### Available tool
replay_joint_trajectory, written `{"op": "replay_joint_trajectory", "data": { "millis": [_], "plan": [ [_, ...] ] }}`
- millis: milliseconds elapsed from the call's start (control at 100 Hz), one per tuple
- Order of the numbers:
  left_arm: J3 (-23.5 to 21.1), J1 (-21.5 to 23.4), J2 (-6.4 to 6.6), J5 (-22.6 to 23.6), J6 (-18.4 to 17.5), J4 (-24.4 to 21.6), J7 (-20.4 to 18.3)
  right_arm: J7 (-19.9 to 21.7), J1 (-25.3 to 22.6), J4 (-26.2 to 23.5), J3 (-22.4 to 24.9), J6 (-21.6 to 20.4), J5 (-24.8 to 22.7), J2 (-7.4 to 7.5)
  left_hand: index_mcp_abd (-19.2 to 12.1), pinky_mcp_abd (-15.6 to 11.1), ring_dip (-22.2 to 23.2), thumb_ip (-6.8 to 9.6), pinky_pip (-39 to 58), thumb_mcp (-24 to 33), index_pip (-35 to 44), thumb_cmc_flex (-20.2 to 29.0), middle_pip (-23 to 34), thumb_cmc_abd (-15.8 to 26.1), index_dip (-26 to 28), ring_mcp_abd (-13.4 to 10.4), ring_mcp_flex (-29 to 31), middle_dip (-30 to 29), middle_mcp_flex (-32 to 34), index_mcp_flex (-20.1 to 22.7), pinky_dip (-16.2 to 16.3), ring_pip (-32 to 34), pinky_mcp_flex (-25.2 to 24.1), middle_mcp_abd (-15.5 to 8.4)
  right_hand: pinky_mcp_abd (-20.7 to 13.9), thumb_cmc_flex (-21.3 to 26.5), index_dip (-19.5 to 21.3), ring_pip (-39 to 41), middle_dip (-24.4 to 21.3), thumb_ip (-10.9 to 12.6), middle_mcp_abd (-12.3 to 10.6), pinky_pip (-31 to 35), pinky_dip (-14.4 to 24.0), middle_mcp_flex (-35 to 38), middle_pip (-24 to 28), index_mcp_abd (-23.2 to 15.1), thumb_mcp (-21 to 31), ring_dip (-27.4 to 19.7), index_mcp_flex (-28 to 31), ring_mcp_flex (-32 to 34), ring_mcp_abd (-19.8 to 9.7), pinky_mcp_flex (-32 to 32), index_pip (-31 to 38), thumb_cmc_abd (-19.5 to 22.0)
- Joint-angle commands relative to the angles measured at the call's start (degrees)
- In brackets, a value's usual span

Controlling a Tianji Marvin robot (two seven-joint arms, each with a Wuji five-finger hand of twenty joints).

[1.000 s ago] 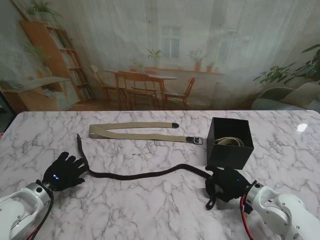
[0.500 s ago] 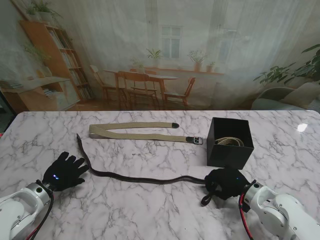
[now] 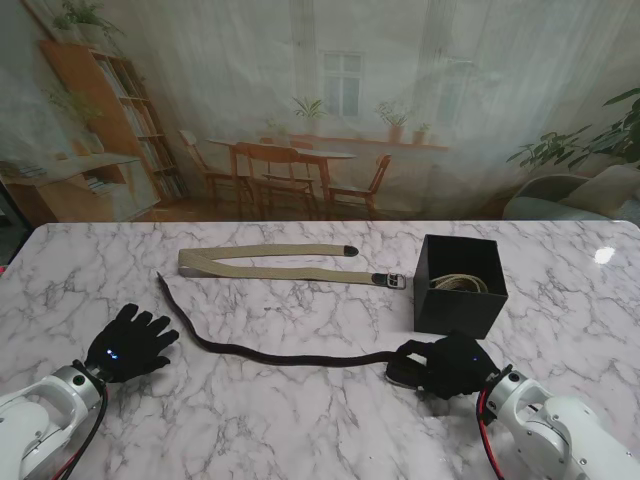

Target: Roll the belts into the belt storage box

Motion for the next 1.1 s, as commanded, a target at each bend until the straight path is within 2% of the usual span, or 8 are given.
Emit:
{"op": "replay_joint_trajectory", "data": {
  "millis": [0,140,340,490,570,670,790,1090],
  "plan": [
    [0.18,-0.05,0.06,-0.01,-0.02,0.13,-0.45,-0.67,0.30,0.74,-0.42,-0.44,0.08,-0.18,1.30,2.26,0.48,-0.77,-0.41,-0.64,0.56,0.62,-0.10,2.16,0.71,0.98,-0.75,-0.48,-1.94,-0.38,0.31,0.80,-0.98,1.69,0.64,1.72,-2.31,3.45,0.25,4.18,-4.09,1.44,0.16,6.08,3.58,-4.73,4.80,1.49,-7.48,3.11,-2.92,0.87,-1.76,3.43],
    [0.13,-0.08,0.09,0.03,-0.08,0.19,-0.21,-1.32,0.64,1.14,-0.68,-0.74,0.03,-0.19,1.36,2.27,0.50,-0.76,-0.36,-0.61,0.56,0.66,-0.08,2.16,0.72,1.03,-0.66,-0.48,-1.92,-0.39,0.36,0.84,-0.89,1.69,3.24,3.06,-5.96,5.75,2.23,9.38,-2.02,1.49,-0.49,7.92,5.09,-12.66,5.49,2.33,-9.36,6.85,-0.82,2.22,-2.73,7.96],
    [0.06,-0.09,0.10,0.03,0.00,0.34,0.29,1.65,0.35,-0.59,0.42,-2.05,0.45,-0.06,1.40,2.27,0.53,-0.75,-0.34,-0.58,0.55,0.76,-0.04,2.20,0.72,1.01,-0.60,-0.47,-1.90,-0.44,0.39,0.89,-0.91,1.64,6.43,7.73,-8.12,6.31,4.76,9.37,-0.69,-0.33,-1.32,7.08,6.76,-14.49,4.64,2.51,5.43,7.15,0.87,0.63,-7.96,13.96],
    [0.09,-0.05,0.09,-0.03,0.16,0.47,0.49,3.96,0.19,-1.62,0.99,-2.43,1.01,0.01,1.34,2.20,0.55,-0.75,-0.36,-0.59,0.58,0.85,0.00,2.20,0.73,0.98,-0.54,-0.46,-1.91,-0.43,0.39,0.93,-0.91,1.68,7.53,8.62,-3.39,6.47,5.85,9.41,-0.21,-1.60,-1.34,7.06,7.45,-17.42,4.33,2.57,15.38,6.96,1.33,-0.68,-0.36,15.16],
    [0.06,-0.01,0.10,-0.01,0.20,0.49,0.66,5.08,0.18,-1.96,1.16,-2.79,1.08,0.13,1.40,2.27,0.56,-0.75,-0.38,-0.59,0.59,0.88,-0.01,2.28,0.73,0.98,-0.55,-0.46,-1.97,-0.44,0.38,0.93,-0.96,1.68,5.86,6.32,-0.71,5.12,5.46,9.38,-0.52,-2.27,-1.26,8.08,6.44,-13.69,4.66,2.08,19.10,5.99,-0.44,-1.21,3.48,13.10],
    [0.04,-0.02,0.11,-0.01,0.24,0.59,0.92,7.35,0.26,-2.80,1.48,-4.17,-0.08,0.61,1.41,2.31,0.56,-0.75,-0.37,-0.57,0.62,0.99,0.03,2.36,0.74,1.01,-0.59,-0.45,-1.97,-0.41,0.38,0.93,-0.98,1.64,3.34,3.99,-11.03,2.93,2.79,2.73,-2.64,-3.20,-1.20,10.40,1.85,-9.88,4.51,1.52,23.62,4.61,-2.41,-2.57,9.49,5.08],
    [0.11,-0.08,0.12,-0.04,0.29,0.73,1.16,8.86,0.46,-3.76,1.43,-5.55,-3.02,1.26,1.37,2.23,0.59,-0.75,-0.34,-0.56,0.63,1.16,0.07,2.52,0.74,0.99,-0.57,-0.44,-2.01,-0.47,0.40,0.96,-0.95,1.64,1.83,-1.15,-15.10,1.29,1.95,1.52,-3.68,-4.19,-1.40,11.23,0.20,-9.98,2.04,1.03,25.32,2.40,-3.32,-4.58,15.26,-2.28],
    [0.04,0.15,0.09,-0.02,0.59,0.72,1.34,6.42,0.80,-4.28,0.27,-5.43,-8.93,2.08,1.31,2.26,0.61,-0.77,-0.30,-0.62,0.70,1.35,0.10,2.62,0.75,0.90,-0.53,-0.45,-2.05,-0.48,0.41,0.99,-0.96,1.66,1.84,-4.23,-10.03,3.54,8.84,1.33,-2.19,-5.34,0.21,-5.70,8.74,-13.96,-3.65,4.53,26.07,-6.64,-0.67,-9.21,16.24,-1.83]
  ]
}}
